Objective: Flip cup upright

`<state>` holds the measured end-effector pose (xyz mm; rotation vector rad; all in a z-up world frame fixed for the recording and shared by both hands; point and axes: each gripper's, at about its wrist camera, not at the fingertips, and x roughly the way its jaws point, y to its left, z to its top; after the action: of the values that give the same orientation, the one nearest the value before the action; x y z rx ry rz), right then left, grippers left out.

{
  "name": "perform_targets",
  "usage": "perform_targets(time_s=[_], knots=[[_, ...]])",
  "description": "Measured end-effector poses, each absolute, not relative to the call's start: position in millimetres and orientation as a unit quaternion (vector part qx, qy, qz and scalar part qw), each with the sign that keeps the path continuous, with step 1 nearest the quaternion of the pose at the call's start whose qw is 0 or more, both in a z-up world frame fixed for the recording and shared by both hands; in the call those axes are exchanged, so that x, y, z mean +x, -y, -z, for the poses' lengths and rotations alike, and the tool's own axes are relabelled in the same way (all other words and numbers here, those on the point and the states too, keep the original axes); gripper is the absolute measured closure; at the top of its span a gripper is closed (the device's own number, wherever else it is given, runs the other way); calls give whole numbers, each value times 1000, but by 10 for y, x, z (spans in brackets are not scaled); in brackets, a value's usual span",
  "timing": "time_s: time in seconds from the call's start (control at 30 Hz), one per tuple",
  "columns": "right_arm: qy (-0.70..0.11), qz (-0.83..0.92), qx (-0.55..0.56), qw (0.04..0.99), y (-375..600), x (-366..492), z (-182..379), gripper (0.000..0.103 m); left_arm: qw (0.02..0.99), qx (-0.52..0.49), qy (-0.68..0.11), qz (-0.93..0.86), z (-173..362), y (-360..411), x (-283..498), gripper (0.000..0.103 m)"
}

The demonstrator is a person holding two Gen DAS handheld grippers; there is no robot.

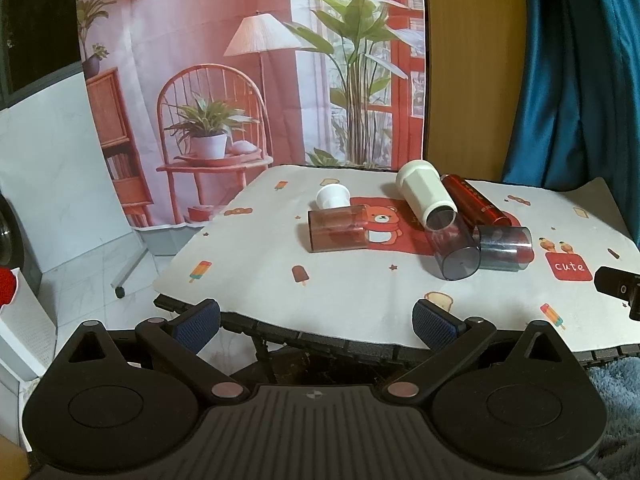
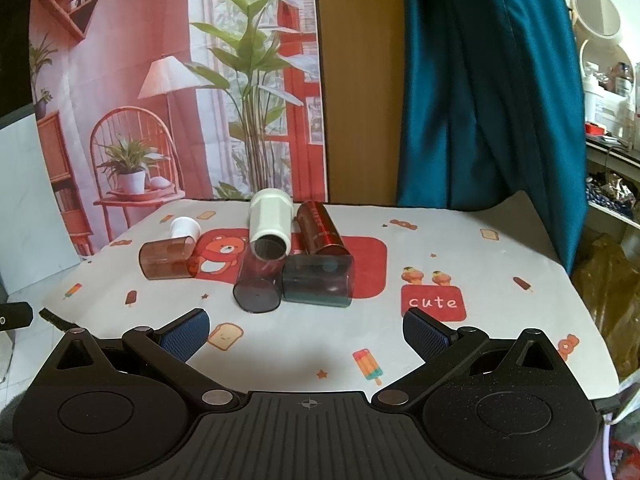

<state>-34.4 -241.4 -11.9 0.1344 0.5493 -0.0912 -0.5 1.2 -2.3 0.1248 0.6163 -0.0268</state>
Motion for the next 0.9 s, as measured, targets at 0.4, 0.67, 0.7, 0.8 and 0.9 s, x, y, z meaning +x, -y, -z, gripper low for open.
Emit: perform_targets(time_s=[0.4, 0.67, 0.7, 0.8, 0.9], knots=[[-272, 46, 67, 959, 2410, -345, 127, 0, 950, 62, -307, 12, 22, 5, 4, 0], [-273, 45, 65, 959, 2407, -343, 123, 0, 949, 61, -309, 12, 22, -2, 10, 0], [-273, 46, 65, 959, 2408, -342, 122, 0, 949, 62, -309, 12, 22, -1, 10, 0], [-274, 46, 67, 958, 2407, -342, 124, 0, 949, 63, -309, 13, 23, -1, 7, 0], [-274, 45, 68, 958, 2406, -340, 126, 0, 948, 64, -310, 14, 25, -1, 8, 0]])
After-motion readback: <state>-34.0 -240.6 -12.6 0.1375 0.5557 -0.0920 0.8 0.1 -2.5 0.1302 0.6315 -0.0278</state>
